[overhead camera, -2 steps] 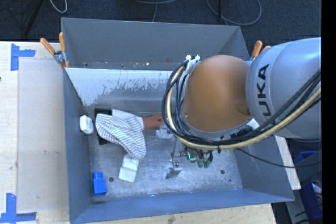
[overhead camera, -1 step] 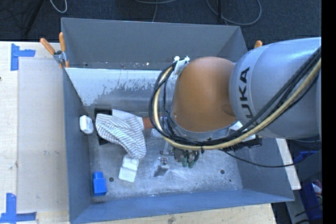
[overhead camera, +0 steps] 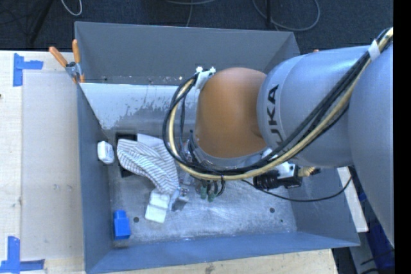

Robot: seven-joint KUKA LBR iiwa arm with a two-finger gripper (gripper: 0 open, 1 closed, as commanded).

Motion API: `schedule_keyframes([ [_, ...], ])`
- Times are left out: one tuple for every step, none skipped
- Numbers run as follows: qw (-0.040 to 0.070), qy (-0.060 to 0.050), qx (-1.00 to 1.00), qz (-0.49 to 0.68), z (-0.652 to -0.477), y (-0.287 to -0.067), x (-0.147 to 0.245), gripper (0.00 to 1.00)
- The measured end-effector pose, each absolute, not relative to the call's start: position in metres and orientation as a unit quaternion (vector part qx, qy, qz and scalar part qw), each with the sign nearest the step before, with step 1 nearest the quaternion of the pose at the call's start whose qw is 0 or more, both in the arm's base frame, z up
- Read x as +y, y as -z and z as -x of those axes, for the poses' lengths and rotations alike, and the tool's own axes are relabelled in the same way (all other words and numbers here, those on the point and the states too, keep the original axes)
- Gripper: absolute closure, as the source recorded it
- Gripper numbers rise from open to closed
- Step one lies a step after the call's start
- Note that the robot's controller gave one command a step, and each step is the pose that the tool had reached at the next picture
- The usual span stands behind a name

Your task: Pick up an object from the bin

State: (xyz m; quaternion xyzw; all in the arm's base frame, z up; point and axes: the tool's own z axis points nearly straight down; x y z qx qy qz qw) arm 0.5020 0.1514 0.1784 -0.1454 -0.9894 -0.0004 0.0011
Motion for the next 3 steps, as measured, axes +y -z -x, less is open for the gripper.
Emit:
schedule_keyframes([
  [0.002,0.000,-0.999,0.039,-0.522,-0.093,0.169,1.00],
  [0.001,0.000,-0.999,0.040,-0.522,-0.093,0.169,1.00],
  [0.002,-0.001,-0.999,0.046,-0.516,-0.120,0.164,1.00],
])
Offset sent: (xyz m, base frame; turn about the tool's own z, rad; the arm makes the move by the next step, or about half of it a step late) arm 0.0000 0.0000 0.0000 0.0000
